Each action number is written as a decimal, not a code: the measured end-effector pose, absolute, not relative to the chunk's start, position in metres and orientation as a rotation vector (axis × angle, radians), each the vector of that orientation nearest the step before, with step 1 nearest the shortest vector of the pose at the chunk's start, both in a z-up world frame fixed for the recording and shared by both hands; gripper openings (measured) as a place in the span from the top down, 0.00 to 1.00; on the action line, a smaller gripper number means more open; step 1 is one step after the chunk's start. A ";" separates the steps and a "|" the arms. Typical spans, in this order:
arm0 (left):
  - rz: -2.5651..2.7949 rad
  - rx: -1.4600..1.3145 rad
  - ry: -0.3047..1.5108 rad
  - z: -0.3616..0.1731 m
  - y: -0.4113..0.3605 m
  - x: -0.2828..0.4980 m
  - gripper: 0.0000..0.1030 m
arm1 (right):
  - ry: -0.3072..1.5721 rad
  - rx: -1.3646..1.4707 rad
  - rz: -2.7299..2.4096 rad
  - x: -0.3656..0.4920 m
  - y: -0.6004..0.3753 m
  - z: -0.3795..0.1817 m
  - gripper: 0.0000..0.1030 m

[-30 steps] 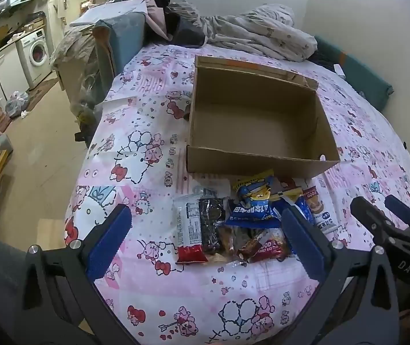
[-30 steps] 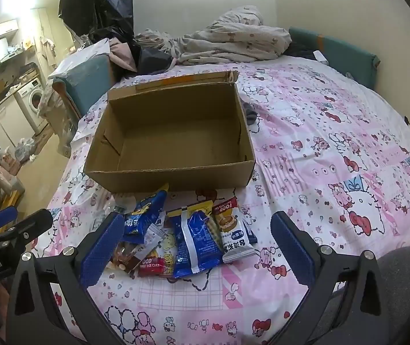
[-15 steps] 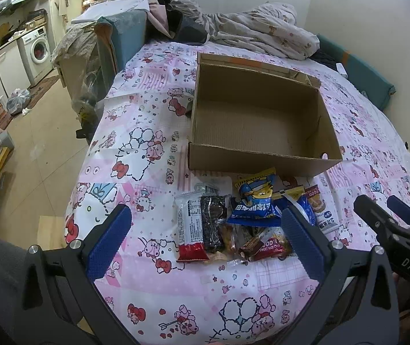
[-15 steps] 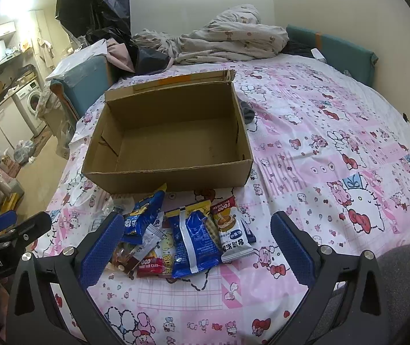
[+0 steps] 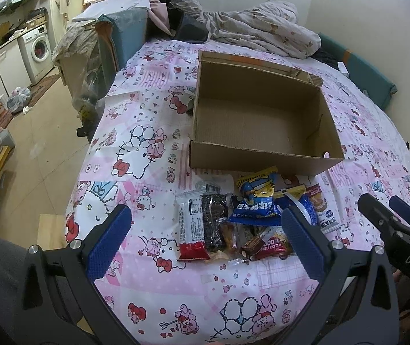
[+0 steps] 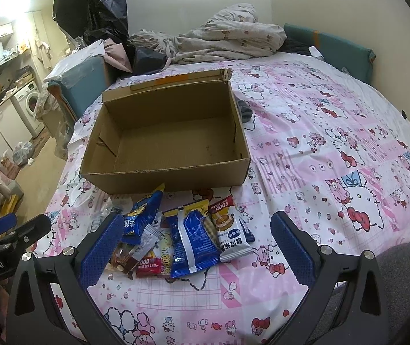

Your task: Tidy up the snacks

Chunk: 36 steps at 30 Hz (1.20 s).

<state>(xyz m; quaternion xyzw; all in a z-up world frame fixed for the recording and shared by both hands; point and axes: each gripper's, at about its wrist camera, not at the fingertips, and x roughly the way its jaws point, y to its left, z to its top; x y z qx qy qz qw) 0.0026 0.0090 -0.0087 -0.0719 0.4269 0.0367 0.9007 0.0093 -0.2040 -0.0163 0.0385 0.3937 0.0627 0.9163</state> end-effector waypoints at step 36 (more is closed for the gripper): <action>0.093 -0.146 0.887 -0.004 0.012 0.003 0.00 | 0.828 0.117 0.138 0.013 -0.208 -0.019 0.00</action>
